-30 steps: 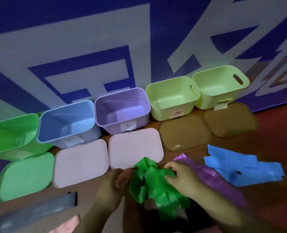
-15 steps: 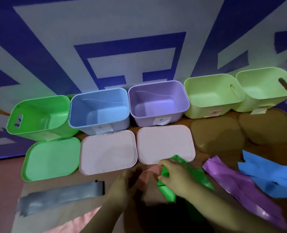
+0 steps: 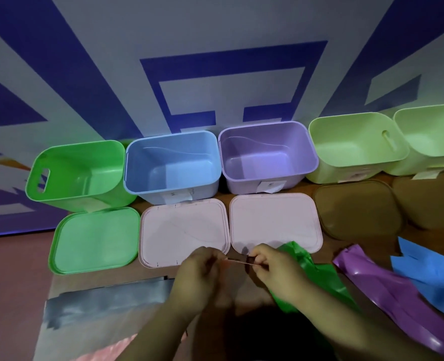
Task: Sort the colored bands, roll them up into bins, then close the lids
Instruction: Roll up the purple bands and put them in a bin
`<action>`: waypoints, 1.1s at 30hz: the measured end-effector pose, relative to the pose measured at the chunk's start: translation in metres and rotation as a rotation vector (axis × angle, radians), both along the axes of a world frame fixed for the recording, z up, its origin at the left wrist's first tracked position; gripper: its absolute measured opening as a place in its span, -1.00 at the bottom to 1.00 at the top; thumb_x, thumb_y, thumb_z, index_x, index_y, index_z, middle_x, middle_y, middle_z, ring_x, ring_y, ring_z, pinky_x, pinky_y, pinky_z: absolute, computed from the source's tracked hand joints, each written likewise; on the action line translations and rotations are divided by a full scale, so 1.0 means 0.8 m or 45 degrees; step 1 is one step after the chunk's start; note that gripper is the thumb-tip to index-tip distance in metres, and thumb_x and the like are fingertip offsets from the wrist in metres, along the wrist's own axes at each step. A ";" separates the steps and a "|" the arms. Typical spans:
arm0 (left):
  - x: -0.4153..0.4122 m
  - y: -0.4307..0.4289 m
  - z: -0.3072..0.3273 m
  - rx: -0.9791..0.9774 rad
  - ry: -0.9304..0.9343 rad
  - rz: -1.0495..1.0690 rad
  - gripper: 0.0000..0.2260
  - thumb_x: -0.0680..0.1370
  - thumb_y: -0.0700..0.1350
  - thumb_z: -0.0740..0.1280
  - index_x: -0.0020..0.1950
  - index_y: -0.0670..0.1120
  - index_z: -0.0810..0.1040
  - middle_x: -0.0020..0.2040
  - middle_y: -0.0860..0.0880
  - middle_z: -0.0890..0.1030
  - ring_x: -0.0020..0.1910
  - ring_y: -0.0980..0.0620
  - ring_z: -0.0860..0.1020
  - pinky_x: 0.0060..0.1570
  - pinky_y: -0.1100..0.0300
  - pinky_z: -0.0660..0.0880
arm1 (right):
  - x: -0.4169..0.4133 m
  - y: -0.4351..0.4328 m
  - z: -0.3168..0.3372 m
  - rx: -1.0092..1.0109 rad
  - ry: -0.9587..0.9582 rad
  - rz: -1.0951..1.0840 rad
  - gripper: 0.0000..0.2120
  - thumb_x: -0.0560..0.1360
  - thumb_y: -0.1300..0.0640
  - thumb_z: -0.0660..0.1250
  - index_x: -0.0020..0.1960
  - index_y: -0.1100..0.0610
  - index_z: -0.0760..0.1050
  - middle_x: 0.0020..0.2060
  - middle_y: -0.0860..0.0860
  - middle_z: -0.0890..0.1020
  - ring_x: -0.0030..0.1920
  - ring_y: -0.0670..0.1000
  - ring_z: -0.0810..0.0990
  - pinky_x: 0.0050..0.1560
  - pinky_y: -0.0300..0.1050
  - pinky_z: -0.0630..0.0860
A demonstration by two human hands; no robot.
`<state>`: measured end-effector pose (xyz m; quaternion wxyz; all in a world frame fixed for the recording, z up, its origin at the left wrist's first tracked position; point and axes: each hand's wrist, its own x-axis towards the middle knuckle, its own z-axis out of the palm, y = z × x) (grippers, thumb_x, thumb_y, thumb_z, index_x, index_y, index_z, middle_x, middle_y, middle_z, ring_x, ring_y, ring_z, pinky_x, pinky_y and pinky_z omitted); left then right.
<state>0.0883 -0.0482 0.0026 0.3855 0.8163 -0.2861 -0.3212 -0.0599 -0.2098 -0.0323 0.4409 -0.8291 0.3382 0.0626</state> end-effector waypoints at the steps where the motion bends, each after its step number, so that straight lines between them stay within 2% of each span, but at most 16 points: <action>1: 0.004 0.000 0.008 -0.027 -0.030 0.023 -0.72 0.56 -0.30 0.32 -0.10 0.11 0.59 -0.10 0.10 0.64 -0.07 0.21 0.59 -0.05 0.45 0.44 | 0.001 0.000 0.007 0.066 -0.027 -0.015 -0.80 0.45 0.16 0.41 0.02 -0.10 0.55 -0.22 -0.20 0.66 -0.14 -0.16 0.63 -0.02 -0.16 0.57; 5: 0.012 -0.001 0.040 -0.153 -0.117 0.140 -0.72 0.57 -0.29 0.33 -0.04 0.13 0.57 -0.10 0.08 0.65 -0.09 0.14 0.62 -0.03 0.34 0.49 | 0.005 -0.001 0.042 0.239 -0.209 -0.070 -0.86 0.45 0.18 0.44 -0.09 -0.05 0.58 -0.25 -0.08 0.67 -0.23 -0.13 0.59 -0.11 -0.16 0.53; 8: 0.009 -0.005 0.068 -0.258 -0.092 0.193 -0.72 0.58 -0.31 0.31 -0.01 0.10 0.57 -0.10 0.07 0.65 -0.15 0.09 0.64 -0.07 0.32 0.50 | 0.003 -0.005 0.061 0.295 -0.270 -0.077 -0.87 0.46 0.16 0.46 -0.08 -0.05 0.60 -0.22 -0.06 0.67 -0.18 -0.06 0.62 -0.02 -0.10 0.56; 11: 0.007 -0.007 0.093 -0.339 -0.106 0.180 -0.74 0.61 -0.31 0.27 0.03 0.07 0.57 -0.13 0.00 0.67 -0.14 0.01 0.66 -0.03 0.14 0.56 | -0.006 -0.009 0.070 0.371 -0.278 -0.013 -0.71 0.48 0.18 0.41 0.04 -0.21 0.54 -0.20 -0.11 0.62 -0.10 -0.06 0.62 0.07 -0.09 0.56; 15: 0.009 -0.006 0.126 -0.337 -0.167 0.207 -0.73 0.57 -0.32 0.31 -0.03 0.09 0.55 -0.21 0.22 0.61 -0.31 0.20 0.55 -0.23 0.37 0.46 | -0.020 -0.013 0.082 0.415 -0.340 0.005 -0.57 0.47 0.25 0.38 0.10 -0.27 0.50 -0.16 -0.03 0.60 -0.11 -0.05 0.61 0.06 -0.05 0.55; 18: 0.014 0.003 0.133 -0.300 -0.205 0.299 -0.76 0.56 -0.27 0.35 -0.08 0.10 0.56 -0.22 0.14 0.63 -0.26 0.25 0.55 -0.20 0.38 0.43 | -0.023 -0.014 0.094 0.433 -0.345 0.033 -0.61 0.46 0.24 0.41 0.06 -0.26 0.52 -0.20 -0.08 0.61 -0.14 -0.09 0.61 0.05 -0.07 0.55; 21: 0.017 0.015 0.135 -0.271 -0.208 0.345 -0.77 0.56 -0.25 0.36 -0.11 0.10 0.58 -0.14 0.07 0.65 -0.19 0.22 0.57 -0.14 0.31 0.45 | -0.020 -0.012 0.103 0.424 -0.333 0.091 -0.68 0.45 0.19 0.43 0.04 -0.22 0.54 -0.22 -0.09 0.61 -0.16 -0.08 0.61 0.05 -0.01 0.55; 24: 0.021 0.031 0.134 -0.242 -0.257 0.375 -0.78 0.56 -0.24 0.35 -0.11 0.11 0.59 -0.10 0.08 0.65 -0.15 0.26 0.57 -0.15 0.41 0.43 | -0.016 -0.007 0.109 0.394 -0.286 0.175 -0.72 0.46 0.12 0.41 0.06 -0.22 0.53 -0.22 -0.11 0.62 -0.18 -0.08 0.60 -0.01 -0.03 0.53; 26: 0.025 0.045 0.132 -0.237 -0.233 0.426 -0.78 0.56 -0.24 0.35 -0.10 0.10 0.60 -0.11 0.09 0.66 -0.17 0.28 0.57 -0.16 0.35 0.44 | -0.013 -0.001 0.112 0.395 -0.252 0.222 -0.70 0.47 0.15 0.40 0.07 -0.21 0.53 -0.22 -0.13 0.61 -0.23 -0.10 0.56 -0.10 -0.14 0.49; 29: 0.033 0.071 0.129 -0.199 -0.249 0.475 -0.78 0.56 -0.23 0.35 -0.10 0.10 0.60 -0.14 0.12 0.66 -0.18 0.31 0.57 -0.21 0.45 0.41 | -0.005 0.013 0.119 0.427 -0.222 0.282 -0.66 0.46 0.25 0.39 0.09 -0.15 0.57 -0.27 -0.13 0.56 -0.31 -0.14 0.47 -0.20 -0.33 0.43; 33: 0.046 0.117 0.121 -0.137 -0.275 0.558 -0.75 0.56 -0.23 0.36 -0.14 0.14 0.58 -0.17 0.14 0.65 -0.18 0.26 0.58 -0.24 0.43 0.40 | 0.009 0.036 0.116 0.467 -0.173 0.299 -0.68 0.44 0.31 0.39 0.07 -0.04 0.62 -0.30 -0.12 0.58 -0.29 -0.15 0.49 -0.18 -0.26 0.43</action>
